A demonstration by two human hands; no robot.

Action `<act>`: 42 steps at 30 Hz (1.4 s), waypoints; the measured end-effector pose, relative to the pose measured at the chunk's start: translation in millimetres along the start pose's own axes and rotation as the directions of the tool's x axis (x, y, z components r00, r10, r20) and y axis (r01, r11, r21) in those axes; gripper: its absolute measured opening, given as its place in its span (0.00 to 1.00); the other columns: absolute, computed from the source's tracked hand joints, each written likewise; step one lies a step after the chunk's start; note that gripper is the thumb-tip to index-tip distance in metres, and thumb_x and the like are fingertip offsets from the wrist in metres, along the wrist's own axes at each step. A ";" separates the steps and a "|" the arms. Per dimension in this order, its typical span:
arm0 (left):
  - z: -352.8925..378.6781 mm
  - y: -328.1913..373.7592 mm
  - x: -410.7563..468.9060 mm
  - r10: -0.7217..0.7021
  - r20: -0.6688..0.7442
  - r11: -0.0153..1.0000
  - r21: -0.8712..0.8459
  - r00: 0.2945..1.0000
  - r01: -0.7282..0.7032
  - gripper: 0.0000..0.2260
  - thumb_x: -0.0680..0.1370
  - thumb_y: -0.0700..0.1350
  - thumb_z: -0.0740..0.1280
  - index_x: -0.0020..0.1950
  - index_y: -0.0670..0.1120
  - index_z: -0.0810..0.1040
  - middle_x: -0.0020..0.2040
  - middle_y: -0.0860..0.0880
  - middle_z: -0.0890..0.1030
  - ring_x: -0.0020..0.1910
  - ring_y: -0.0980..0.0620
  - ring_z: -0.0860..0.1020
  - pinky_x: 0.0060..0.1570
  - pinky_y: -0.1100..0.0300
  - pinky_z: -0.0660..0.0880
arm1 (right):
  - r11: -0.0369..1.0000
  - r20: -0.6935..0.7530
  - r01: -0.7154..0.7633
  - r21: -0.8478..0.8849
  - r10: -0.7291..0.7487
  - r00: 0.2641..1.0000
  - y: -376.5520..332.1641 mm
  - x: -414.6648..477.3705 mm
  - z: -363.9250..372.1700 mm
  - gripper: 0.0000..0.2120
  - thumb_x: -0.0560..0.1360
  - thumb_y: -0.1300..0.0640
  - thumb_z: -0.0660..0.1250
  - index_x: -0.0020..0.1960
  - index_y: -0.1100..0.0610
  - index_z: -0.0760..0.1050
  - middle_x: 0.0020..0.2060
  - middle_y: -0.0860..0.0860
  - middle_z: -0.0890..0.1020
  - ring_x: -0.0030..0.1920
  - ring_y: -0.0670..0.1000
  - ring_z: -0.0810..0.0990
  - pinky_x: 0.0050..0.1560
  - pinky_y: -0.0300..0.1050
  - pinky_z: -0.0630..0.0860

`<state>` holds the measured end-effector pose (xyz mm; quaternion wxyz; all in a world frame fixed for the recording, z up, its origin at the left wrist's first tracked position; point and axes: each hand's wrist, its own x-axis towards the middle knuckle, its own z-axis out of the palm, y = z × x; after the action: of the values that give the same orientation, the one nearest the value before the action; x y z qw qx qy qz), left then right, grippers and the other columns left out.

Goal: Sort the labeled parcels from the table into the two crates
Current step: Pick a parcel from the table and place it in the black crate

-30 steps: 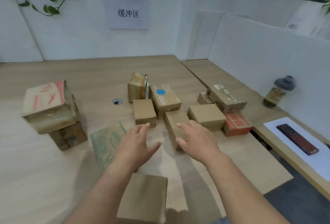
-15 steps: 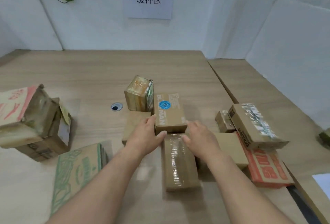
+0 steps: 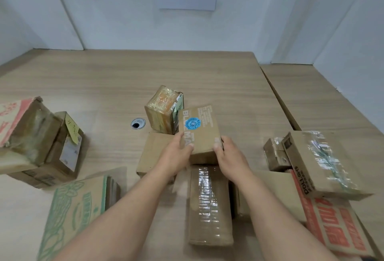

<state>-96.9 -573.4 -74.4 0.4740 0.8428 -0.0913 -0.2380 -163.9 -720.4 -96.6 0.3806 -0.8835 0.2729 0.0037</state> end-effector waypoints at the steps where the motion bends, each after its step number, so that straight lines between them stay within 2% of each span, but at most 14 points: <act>1: -1.2 2.3 -3.9 0.019 -0.010 0.998 -0.059 1.000 -0.020 0.24 0.79 0.45 0.63 0.75 0.52 0.62 0.63 0.56 0.75 0.63 0.54 0.73 0.62 0.59 0.68 | 0.997 -0.017 0.006 0.080 -0.005 1.000 -3.8 -3.6 -3.1 0.17 0.82 0.46 0.54 0.66 0.53 0.68 0.61 0.51 0.75 0.60 0.53 0.73 0.58 0.48 0.70; 4: -5.3 4.1 -16.5 0.063 -0.043 0.969 -0.235 0.997 -0.072 0.25 0.78 0.47 0.66 0.74 0.54 0.62 0.62 0.54 0.76 0.58 0.57 0.75 0.58 0.61 0.70 | 0.951 -0.044 0.017 0.307 -0.003 0.999 -16.0 -20.5 -11.3 0.18 0.80 0.41 0.56 0.67 0.46 0.68 0.62 0.48 0.71 0.62 0.49 0.70 0.62 0.47 0.68; 7: -15.2 5.6 -38.2 0.077 -0.032 0.948 -0.308 0.997 -0.083 0.28 0.75 0.56 0.69 0.72 0.60 0.60 0.63 0.58 0.73 0.59 0.59 0.72 0.51 0.71 0.70 | 0.891 -0.066 0.018 0.453 0.014 0.998 -29.5 -41.1 -12.0 0.13 0.72 0.36 0.56 0.52 0.36 0.73 0.59 0.51 0.76 0.60 0.52 0.75 0.63 0.54 0.73; 9: -23.4 2.2 -50.0 0.057 -0.010 0.959 -0.277 0.998 -0.058 0.41 0.65 0.70 0.69 0.74 0.62 0.57 0.70 0.56 0.67 0.68 0.55 0.67 0.63 0.60 0.69 | 0.873 -0.111 0.052 0.485 0.002 0.994 -34.6 -53.6 -10.0 0.12 0.67 0.38 0.62 0.50 0.36 0.74 0.58 0.53 0.77 0.58 0.52 0.78 0.62 0.56 0.75; 12: -38.3 -6.9 -65.8 0.056 0.025 0.973 -0.226 0.998 -0.049 0.50 0.56 0.80 0.65 0.74 0.66 0.54 0.74 0.56 0.63 0.73 0.52 0.62 0.70 0.44 0.63 | 0.796 -0.134 0.142 0.588 -0.078 0.988 -48.8 -75.9 -9.8 0.26 0.73 0.53 0.71 0.67 0.41 0.66 0.62 0.44 0.73 0.55 0.40 0.76 0.53 0.35 0.76; 15: -58.5 -11.3 -86.0 0.105 0.078 0.949 -0.305 0.991 -0.076 0.34 0.64 0.73 0.68 0.67 0.68 0.63 0.65 0.61 0.74 0.65 0.59 0.72 0.65 0.55 0.69 | 0.740 -0.086 0.173 0.650 -0.155 0.984 -61.4 -94.8 -5.2 0.36 0.74 0.65 0.71 0.77 0.54 0.58 0.65 0.46 0.74 0.53 0.41 0.79 0.49 0.32 0.77; 18: -81.1 -12.6 -113.3 0.112 0.126 0.894 -0.446 0.986 -0.044 0.18 0.76 0.60 0.65 0.64 0.61 0.70 0.54 0.61 0.81 0.49 0.64 0.80 0.48 0.65 0.75 | 0.660 -0.082 0.161 0.733 -0.149 0.985 -79.4 -111.5 -0.7 0.18 0.79 0.59 0.64 0.68 0.56 0.74 0.57 0.51 0.83 0.57 0.52 0.82 0.57 0.47 0.78; 21: -103.0 -23.2 -138.2 0.066 0.178 0.824 -0.565 0.982 0.047 0.18 0.78 0.59 0.59 0.61 0.51 0.77 0.49 0.50 0.84 0.43 0.56 0.82 0.36 0.61 0.78 | 0.630 -0.086 0.150 0.762 -0.131 0.988 -95.7 -124.2 3.8 0.12 0.82 0.59 0.59 0.58 0.56 0.80 0.53 0.52 0.85 0.57 0.53 0.81 0.60 0.50 0.76; 24: -120.1 -37.1 -153.8 0.099 0.205 0.727 -0.683 0.974 0.070 0.21 0.80 0.58 0.54 0.60 0.48 0.78 0.52 0.44 0.84 0.46 0.50 0.83 0.40 0.56 0.79 | 0.637 -0.085 0.143 0.758 -0.120 0.989 -109.6 -139.3 14.6 0.09 0.78 0.64 0.65 0.56 0.56 0.78 0.52 0.52 0.82 0.54 0.52 0.79 0.54 0.43 0.76; 29: -142.8 -56.9 -174.9 0.127 0.148 0.607 -0.794 0.981 0.041 0.17 0.82 0.50 0.52 0.62 0.45 0.76 0.55 0.41 0.81 0.51 0.44 0.80 0.39 0.50 0.80 | 0.585 0.260 -0.138 0.799 -0.129 0.957 -118.2 -176.5 34.2 0.27 0.66 0.45 0.72 0.63 0.51 0.75 0.50 0.48 0.84 0.47 0.48 0.83 0.44 0.48 0.78; 32: -154.1 -75.5 -180.6 0.163 0.076 0.685 -0.727 0.984 -0.058 0.18 0.83 0.46 0.52 0.70 0.58 0.69 0.62 0.47 0.77 0.59 0.44 0.77 0.48 0.43 0.80 | 0.513 0.323 -0.202 0.835 -0.159 0.933 -116.2 -190.9 46.7 0.28 0.66 0.47 0.70 0.65 0.50 0.73 0.55 0.53 0.83 0.51 0.55 0.83 0.57 0.62 0.76; 35: -165.4 -88.2 -186.9 0.131 -0.015 0.827 -0.550 0.991 -0.118 0.22 0.82 0.45 0.54 0.73 0.64 0.61 0.64 0.49 0.75 0.59 0.46 0.77 0.51 0.46 0.79 | 0.520 0.245 -0.117 0.846 -0.185 0.952 -120.3 -202.9 54.8 0.26 0.65 0.53 0.70 0.63 0.50 0.74 0.55 0.52 0.83 0.55 0.55 0.81 0.66 0.64 0.71; 38: -173.5 -92.2 -204.5 0.137 -0.036 0.906 -0.400 0.990 -0.140 0.17 0.81 0.59 0.54 0.69 0.64 0.67 0.58 0.52 0.79 0.57 0.52 0.78 0.52 0.53 0.76 | 0.596 0.203 -0.013 0.803 -0.252 0.946 -129.9 -213.6 59.8 0.26 0.70 0.57 0.70 0.67 0.48 0.71 0.56 0.50 0.84 0.59 0.55 0.80 0.65 0.60 0.74; 42: -185.0 -100.3 -228.1 0.167 0.022 0.929 -0.338 0.986 -0.150 0.42 0.63 0.78 0.61 0.73 0.62 0.61 0.68 0.57 0.73 0.64 0.52 0.74 0.63 0.48 0.72 | 0.686 0.227 0.101 0.721 -0.371 0.900 -142.7 -225.2 64.8 0.33 0.70 0.58 0.70 0.72 0.45 0.65 0.57 0.49 0.83 0.57 0.53 0.82 0.61 0.53 0.78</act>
<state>-212.3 -293.5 -6.3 0.6255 0.7337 -0.1290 -0.2321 -273.3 -488.6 1.3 0.7231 -0.6878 0.0625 0.0110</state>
